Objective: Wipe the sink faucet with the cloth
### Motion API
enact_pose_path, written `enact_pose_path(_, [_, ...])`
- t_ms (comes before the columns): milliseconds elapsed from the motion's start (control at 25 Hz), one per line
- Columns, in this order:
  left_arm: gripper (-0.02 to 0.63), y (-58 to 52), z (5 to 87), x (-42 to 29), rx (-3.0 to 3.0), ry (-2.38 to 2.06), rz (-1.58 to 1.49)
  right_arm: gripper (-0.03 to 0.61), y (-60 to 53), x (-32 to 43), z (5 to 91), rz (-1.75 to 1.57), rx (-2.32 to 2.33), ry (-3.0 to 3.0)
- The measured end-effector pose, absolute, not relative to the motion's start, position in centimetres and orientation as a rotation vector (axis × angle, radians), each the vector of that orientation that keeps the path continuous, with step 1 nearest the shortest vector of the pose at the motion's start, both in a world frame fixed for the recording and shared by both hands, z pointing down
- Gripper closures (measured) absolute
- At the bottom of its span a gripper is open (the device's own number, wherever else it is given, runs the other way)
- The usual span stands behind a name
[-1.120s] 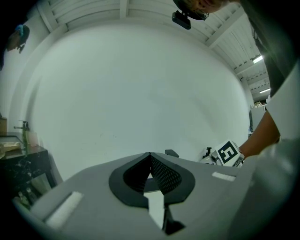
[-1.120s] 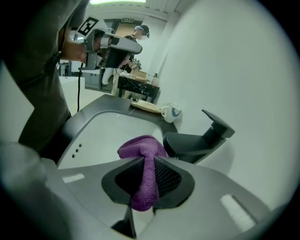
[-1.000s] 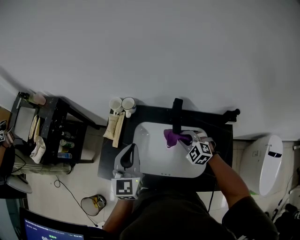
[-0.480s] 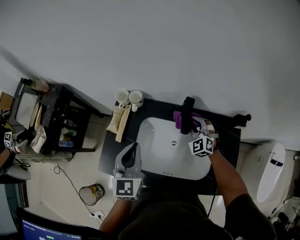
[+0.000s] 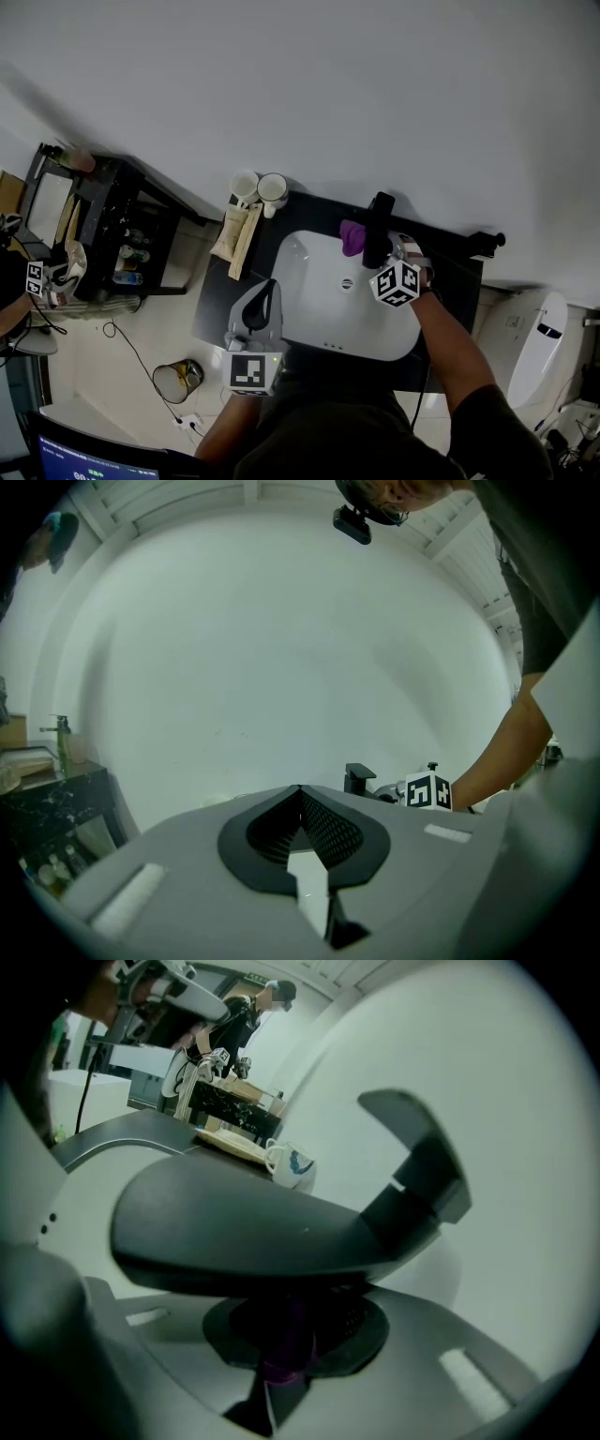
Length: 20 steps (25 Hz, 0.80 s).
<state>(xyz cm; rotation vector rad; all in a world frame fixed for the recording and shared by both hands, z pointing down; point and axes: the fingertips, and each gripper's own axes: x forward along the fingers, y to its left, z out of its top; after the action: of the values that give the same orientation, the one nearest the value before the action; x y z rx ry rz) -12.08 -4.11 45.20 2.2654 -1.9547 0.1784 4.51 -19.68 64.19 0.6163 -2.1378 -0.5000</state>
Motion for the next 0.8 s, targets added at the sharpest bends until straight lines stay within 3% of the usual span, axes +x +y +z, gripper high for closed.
enact_pose_path(480, [0.595, -4.1, 45.5, -13.1, 2.247, -1.975, 0.168, 0.526, -19.5, 4.2, 67.1, -0.251, 0.549, -2.138])
enact_pose_path(800, [0.595, -4.9, 44.6, -12.3, 2.294, -1.942, 0.142, 0.518, -17.6, 5.3, 65.7, -0.415, 0.54, -2.11])
